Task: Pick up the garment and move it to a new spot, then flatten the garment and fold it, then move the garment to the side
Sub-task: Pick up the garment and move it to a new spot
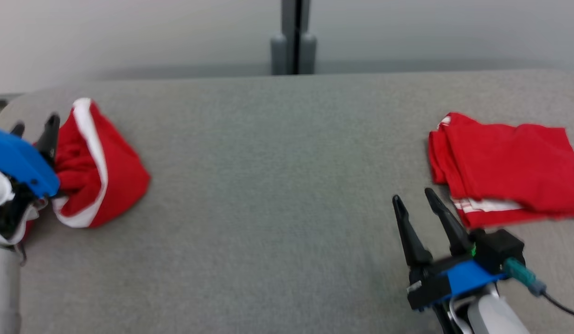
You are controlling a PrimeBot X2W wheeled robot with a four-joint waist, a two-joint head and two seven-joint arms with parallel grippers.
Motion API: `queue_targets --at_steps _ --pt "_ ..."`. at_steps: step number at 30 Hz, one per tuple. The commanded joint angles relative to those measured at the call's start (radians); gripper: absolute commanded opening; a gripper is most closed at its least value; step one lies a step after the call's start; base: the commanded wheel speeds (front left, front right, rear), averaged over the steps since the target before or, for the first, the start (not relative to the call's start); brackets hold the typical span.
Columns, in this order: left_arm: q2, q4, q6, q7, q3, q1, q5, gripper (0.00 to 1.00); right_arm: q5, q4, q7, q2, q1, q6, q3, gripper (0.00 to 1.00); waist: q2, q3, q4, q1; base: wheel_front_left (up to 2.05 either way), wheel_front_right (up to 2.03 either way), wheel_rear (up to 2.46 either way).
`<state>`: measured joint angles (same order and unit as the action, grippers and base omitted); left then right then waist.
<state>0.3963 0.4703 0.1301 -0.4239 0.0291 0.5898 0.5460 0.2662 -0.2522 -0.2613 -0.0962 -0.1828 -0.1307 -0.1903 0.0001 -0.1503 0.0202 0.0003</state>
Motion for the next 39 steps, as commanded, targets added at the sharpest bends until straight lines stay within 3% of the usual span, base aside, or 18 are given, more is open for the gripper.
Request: queue_targets --at_steps 1,9,16,17,19,27,34,39 --pt "0.019 0.044 0.001 -0.02 -0.001 0.034 0.008 1.0 -0.005 0.006 -0.005 -0.004 -0.02 0.0 -0.005 1.0 -0.0001 -0.025 -0.027 -0.0003 0.0 0.0 0.0" --pt "0.08 0.334 -0.006 -0.16 -0.02 0.101 0.025 1.0 0.002 0.014 -0.005 0.001 -0.071 0.0 -0.022 1.0 -0.0001 -0.104 -0.135 -0.0003 0.0 0.0 0.0" --pt "0.076 0.426 -0.001 -0.181 -0.037 0.112 0.059 1.0 0.013 0.003 -0.005 0.011 -0.078 0.0 -0.021 1.0 -0.0001 -0.106 -0.152 -0.0003 0.0 0.0 0.0" --pt "0.077 0.425 0.0 -0.173 -0.046 0.116 0.06 0.49 0.014 0.001 -0.005 0.012 -0.079 0.0 -0.021 1.0 -0.0001 -0.104 -0.15 -0.0003 0.0 0.0 0.0" --pt "0.073 0.408 0.001 -0.158 -0.069 0.118 0.078 0.0 0.017 -0.002 -0.005 0.015 -0.081 0.0 -0.024 1.0 -0.0001 -0.098 -0.145 -0.0003 0.0 0.0 0.0" --pt "0.112 0.326 0.001 -0.089 -0.173 0.105 0.131 0.0 0.025 -0.017 -0.005 0.019 -0.065 0.0 -0.031 1.0 -0.0001 -0.035 -0.12 -0.0003 0.0 0.0 0.0" --pt "0.182 0.171 0.001 -0.053 -0.364 0.105 0.177 0.0 0.048 -0.045 -0.005 0.024 -0.008 0.0 -0.028 1.0 -0.0001 0.108 -0.105 -0.0003 0.0 0.0 0.0" --pt "0.219 0.038 0.001 -0.06 -0.468 0.135 0.213 0.0 0.056 -0.053 -0.005 0.023 0.014 0.0 -0.025 1.0 -0.0001 0.151 -0.104 -0.0003 0.0 0.0 0.0"
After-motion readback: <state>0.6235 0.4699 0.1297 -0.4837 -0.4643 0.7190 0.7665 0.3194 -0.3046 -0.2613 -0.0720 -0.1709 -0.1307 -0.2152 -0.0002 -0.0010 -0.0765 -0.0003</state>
